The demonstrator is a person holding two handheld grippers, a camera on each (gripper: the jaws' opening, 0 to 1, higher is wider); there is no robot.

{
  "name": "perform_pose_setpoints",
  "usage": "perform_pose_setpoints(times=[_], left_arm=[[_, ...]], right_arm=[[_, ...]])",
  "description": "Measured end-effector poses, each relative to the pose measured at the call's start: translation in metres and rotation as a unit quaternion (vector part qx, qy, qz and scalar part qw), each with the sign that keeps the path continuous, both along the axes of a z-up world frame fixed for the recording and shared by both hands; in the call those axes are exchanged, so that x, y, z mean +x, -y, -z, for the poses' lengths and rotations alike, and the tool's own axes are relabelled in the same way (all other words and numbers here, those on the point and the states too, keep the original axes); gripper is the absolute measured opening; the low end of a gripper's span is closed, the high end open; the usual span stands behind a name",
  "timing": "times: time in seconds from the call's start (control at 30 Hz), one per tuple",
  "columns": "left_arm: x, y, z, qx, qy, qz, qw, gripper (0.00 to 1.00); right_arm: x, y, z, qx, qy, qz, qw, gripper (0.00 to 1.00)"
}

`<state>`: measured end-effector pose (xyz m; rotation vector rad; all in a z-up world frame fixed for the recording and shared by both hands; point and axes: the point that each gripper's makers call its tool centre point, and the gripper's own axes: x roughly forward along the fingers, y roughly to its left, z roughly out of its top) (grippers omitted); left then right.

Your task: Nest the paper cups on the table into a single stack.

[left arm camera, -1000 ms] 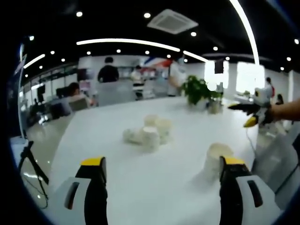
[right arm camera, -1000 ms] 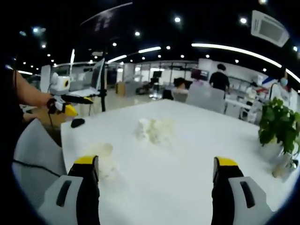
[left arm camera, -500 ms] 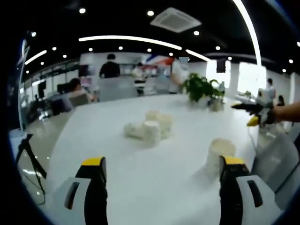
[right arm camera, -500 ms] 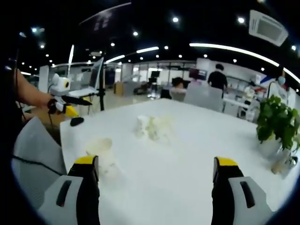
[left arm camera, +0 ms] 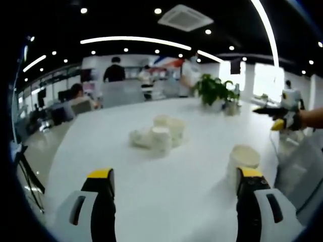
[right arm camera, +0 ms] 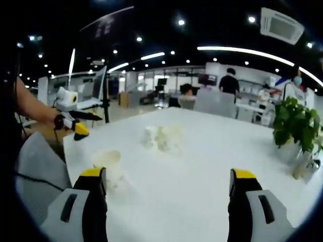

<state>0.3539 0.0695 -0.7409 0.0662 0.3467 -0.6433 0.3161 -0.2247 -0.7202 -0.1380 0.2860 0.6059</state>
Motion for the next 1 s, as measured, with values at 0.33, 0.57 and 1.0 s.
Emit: perform_pose_setpoints(times=[0.33, 0.57, 1.0], left_arm=[[0.027, 0.01, 0.004, -0.002, 0.006, 0.006, 1.0, 0.98], [0.052, 0.016, 0.005, -0.023, -0.004, 0.004, 0.9997, 0.98], [0.094, 0.053, 0.004, -0.022, -0.002, 0.04, 0.9989, 0.95]], right_arm=[[0.005, 0.003, 0.002, 0.004, -0.006, 0.005, 1.0, 1.0], [0.008, -0.001, 0.006, 0.004, -0.012, 0.003, 0.9999, 1.0], [0.013, 0.0, 0.01, 0.007, -0.018, 0.009, 0.9998, 1.0]])
